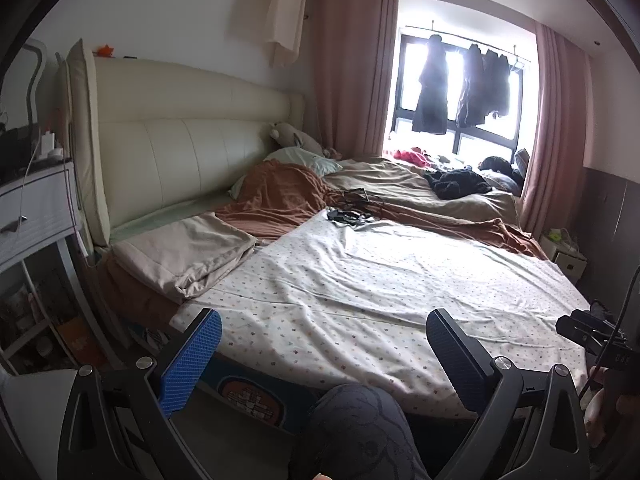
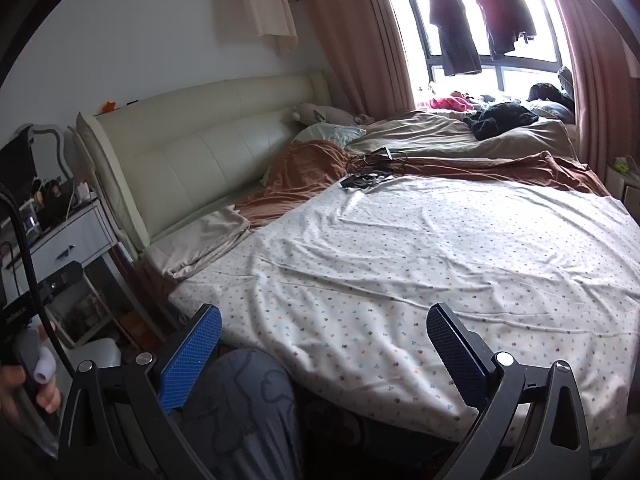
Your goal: Fold large clothes
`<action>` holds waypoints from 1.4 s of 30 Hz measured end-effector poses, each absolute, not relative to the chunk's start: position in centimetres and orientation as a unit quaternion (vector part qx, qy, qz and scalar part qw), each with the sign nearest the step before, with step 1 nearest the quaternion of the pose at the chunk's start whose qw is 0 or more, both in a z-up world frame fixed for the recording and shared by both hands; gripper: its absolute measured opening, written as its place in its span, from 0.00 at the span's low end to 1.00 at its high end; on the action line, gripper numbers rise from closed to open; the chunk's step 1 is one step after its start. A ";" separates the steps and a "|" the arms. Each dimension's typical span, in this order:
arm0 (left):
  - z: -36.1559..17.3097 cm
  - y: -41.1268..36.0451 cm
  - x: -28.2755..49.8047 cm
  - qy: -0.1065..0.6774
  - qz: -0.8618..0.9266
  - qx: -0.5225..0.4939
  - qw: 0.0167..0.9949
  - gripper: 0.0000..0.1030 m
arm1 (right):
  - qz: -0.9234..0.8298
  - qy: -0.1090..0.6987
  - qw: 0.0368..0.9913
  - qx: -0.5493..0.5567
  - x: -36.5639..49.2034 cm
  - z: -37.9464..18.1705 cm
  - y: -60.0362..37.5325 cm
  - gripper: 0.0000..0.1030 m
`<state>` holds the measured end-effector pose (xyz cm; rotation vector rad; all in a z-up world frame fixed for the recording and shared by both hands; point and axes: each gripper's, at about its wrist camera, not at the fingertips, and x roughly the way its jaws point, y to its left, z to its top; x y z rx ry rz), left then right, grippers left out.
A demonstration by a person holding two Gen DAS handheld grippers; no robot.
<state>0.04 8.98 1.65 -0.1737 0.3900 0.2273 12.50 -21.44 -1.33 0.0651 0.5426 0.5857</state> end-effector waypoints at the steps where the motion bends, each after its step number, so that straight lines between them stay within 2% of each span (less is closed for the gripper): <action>1: 1.6 8.9 0.0 0.194 0.112 -0.085 0.971 0.99 | 0.285 0.265 0.921 0.034 12.4 -1.4 -21.5 1.00; 42: 1.7 8.7 -2.7 0.185 0.095 -0.077 0.975 0.99 | 0.255 0.265 0.929 0.049 10.5 -1.1 -21.8 1.00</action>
